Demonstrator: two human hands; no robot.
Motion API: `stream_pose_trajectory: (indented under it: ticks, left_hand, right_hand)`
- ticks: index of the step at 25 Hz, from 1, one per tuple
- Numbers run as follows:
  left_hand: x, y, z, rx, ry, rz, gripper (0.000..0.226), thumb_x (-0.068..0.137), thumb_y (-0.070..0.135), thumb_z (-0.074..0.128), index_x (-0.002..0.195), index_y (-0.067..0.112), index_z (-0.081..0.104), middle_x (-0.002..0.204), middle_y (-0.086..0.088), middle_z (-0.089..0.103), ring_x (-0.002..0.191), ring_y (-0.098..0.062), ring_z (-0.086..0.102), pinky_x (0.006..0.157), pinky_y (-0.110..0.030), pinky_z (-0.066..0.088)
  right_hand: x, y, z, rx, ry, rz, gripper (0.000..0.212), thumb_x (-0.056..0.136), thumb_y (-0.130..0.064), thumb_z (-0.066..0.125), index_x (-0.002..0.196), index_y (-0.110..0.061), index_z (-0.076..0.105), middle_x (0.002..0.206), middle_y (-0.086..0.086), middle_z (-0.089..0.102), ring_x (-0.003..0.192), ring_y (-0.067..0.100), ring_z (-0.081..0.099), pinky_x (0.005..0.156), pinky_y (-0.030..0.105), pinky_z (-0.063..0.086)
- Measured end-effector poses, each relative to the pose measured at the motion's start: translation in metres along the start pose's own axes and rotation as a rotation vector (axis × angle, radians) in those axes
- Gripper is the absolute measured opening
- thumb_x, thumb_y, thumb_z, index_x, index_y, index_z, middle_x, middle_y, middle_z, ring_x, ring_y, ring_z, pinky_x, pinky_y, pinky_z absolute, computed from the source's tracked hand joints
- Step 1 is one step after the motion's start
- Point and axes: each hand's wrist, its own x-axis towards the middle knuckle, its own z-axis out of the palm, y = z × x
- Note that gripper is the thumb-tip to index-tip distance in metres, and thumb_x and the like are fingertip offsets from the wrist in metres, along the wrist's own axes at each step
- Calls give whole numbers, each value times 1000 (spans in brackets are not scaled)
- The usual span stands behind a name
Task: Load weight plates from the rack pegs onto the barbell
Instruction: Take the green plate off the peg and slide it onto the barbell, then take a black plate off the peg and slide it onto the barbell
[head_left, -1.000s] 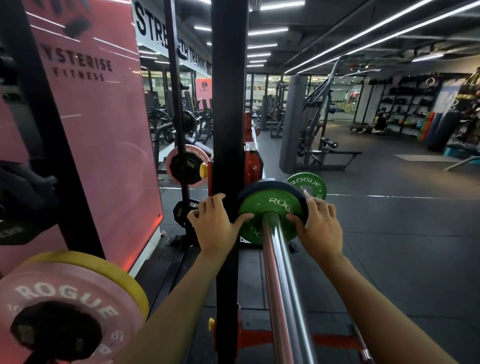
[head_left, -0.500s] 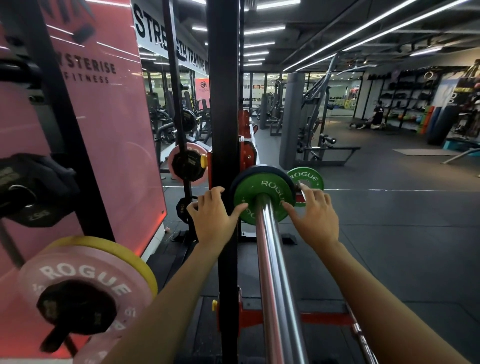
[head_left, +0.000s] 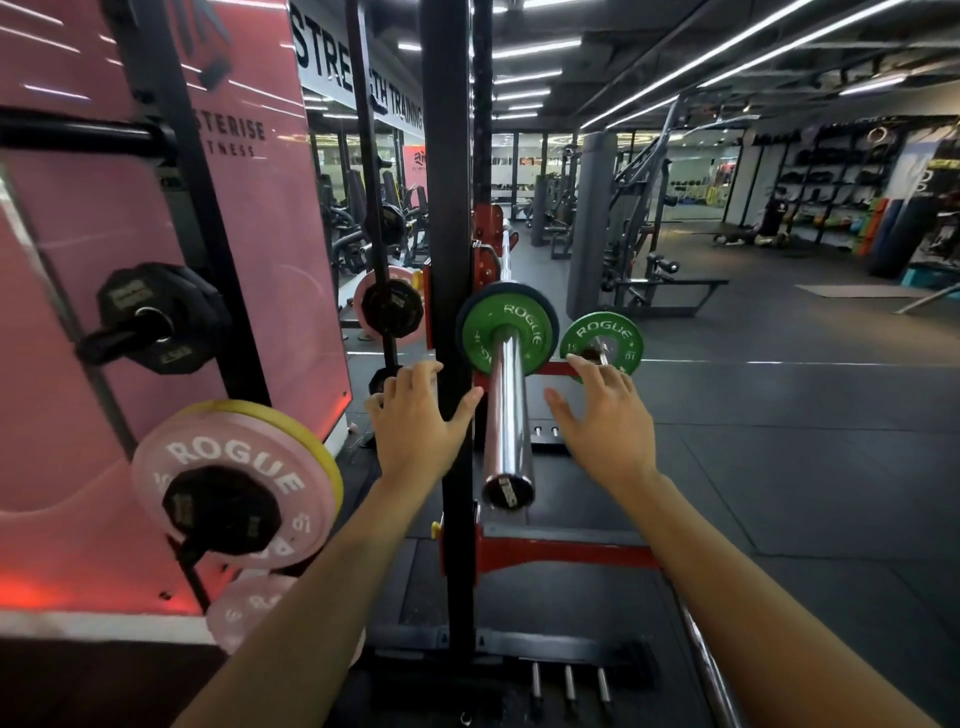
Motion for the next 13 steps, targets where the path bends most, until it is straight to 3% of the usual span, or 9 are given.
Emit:
stream_pose_trajectory:
  ticks: [3, 6, 13]
  left_hand:
    - [-20, 6, -43, 14, -6, 28, 50, 88, 60, 59, 117, 19, 57, 107, -1, 63, 101, -23, 57, 84, -35, 29]
    - [-24, -3, -97, 44, 17, 32, 54, 87, 63, 53, 120, 20, 56, 112, -1, 63, 106, -24, 57, 87, -39, 36]
    - [-55, -101, -222, 176, 52, -134, 60, 83, 67, 43, 124, 24, 56, 119, -2, 60, 113, -28, 53, 95, -44, 36]
  right_hand:
    - [-14, -38, -24, 44, -28, -58, 53, 95, -51, 49, 136, -19, 48, 127, 7, 58, 120, 27, 49, 81, 41, 51]
    - [-20, -89, -40, 66, 9, -164, 53, 95, -52, 50, 135, -17, 50, 124, 8, 60, 117, 27, 52, 80, 39, 51]
    - [-55, -228, -2, 185, -103, -321, 53, 93, -50, 52, 132, -13, 52, 120, 11, 60, 114, 33, 52, 79, 42, 50]
